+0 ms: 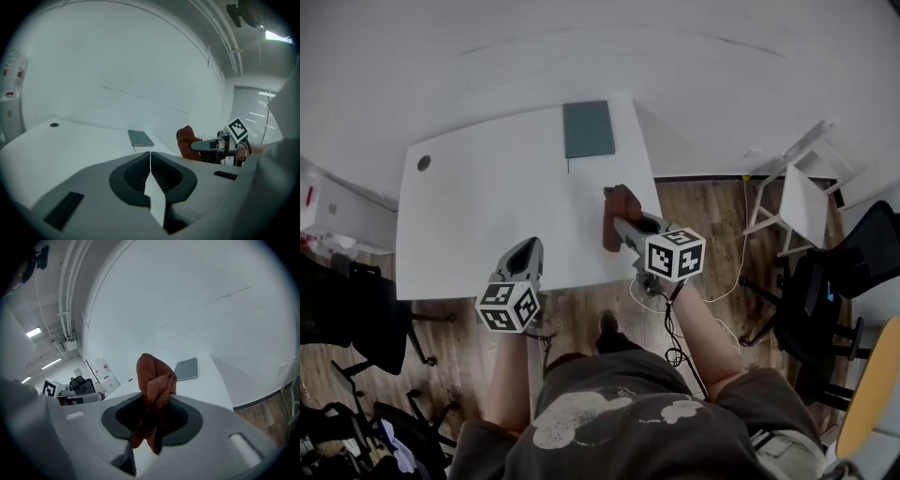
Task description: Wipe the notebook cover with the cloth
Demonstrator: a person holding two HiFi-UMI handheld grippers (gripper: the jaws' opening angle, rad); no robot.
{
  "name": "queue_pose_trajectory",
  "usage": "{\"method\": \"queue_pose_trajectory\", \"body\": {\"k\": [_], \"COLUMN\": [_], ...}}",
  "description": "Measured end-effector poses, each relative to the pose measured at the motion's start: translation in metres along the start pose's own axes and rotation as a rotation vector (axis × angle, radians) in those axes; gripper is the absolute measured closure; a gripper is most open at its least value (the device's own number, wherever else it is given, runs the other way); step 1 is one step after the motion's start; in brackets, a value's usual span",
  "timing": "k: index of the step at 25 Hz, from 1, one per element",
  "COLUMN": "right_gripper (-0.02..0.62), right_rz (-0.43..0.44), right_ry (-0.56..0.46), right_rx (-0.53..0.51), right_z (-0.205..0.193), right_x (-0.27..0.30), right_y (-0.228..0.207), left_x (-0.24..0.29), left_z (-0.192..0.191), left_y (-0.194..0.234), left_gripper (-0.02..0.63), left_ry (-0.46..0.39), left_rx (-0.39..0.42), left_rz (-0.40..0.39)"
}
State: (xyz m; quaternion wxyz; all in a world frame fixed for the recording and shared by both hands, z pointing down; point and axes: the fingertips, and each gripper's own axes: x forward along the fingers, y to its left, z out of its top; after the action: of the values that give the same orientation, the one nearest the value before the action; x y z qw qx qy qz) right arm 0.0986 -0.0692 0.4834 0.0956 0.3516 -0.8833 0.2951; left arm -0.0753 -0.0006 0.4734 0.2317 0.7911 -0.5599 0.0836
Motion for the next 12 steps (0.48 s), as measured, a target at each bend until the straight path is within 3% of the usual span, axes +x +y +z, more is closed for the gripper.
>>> {"method": "queue_pose_trajectory", "body": {"k": [12], "right_gripper": [0.489], "right_rz": [0.003], "right_ry": [0.022], "right_rx": [0.015], "right_z": [0.021], "right_x": [0.029], "right_y": [-0.026], "left_x": [0.050], "left_z": [0.027], "left_y": [0.011], "left_gripper": [0.600], "left_ry": [0.018], "left_rx": [0.028], "left_rz": [-0.012]}}
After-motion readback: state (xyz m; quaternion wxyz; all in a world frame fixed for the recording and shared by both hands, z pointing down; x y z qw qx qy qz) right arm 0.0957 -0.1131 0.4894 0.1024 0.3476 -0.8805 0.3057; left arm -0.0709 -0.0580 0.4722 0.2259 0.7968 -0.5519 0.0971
